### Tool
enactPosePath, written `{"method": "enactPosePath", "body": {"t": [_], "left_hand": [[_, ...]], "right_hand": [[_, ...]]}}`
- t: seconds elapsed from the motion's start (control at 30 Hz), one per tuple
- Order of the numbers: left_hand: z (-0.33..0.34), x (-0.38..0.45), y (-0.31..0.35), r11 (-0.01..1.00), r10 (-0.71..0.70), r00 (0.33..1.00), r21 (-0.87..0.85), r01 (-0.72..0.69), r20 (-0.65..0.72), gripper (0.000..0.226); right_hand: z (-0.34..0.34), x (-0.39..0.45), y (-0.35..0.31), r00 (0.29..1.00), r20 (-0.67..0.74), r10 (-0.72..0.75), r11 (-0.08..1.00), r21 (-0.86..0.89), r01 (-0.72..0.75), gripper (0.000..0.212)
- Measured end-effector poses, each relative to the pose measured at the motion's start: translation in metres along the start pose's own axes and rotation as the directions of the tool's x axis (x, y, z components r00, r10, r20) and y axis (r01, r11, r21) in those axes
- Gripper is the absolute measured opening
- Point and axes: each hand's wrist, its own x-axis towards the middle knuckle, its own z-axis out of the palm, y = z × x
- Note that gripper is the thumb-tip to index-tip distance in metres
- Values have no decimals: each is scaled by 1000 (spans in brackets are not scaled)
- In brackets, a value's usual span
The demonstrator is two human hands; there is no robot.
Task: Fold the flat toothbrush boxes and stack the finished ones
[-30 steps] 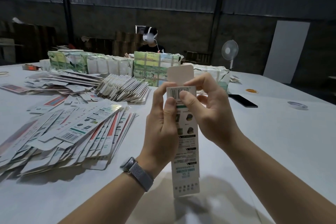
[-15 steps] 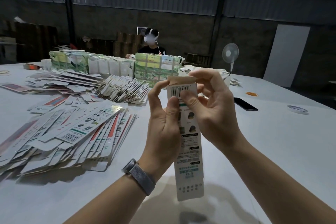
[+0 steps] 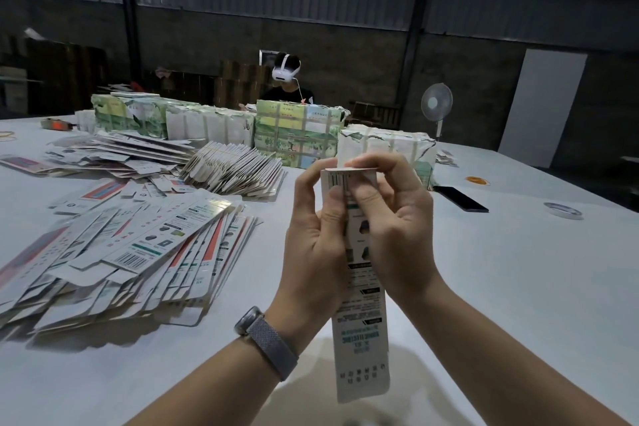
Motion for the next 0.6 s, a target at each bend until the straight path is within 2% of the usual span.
{"method": "enactPosePath", "body": {"t": [0.3,0.6], "left_hand": [[0,1,1,994,-23,999,-103,20,-27,34],[-1,-1,2,972,-116,993,-202,116,14,24]], "right_hand": [[2,1,-1,999,-40,11,1000,-20,-12,19],[0,4,-6,999,-16,51,996,72,-50,12]]}}
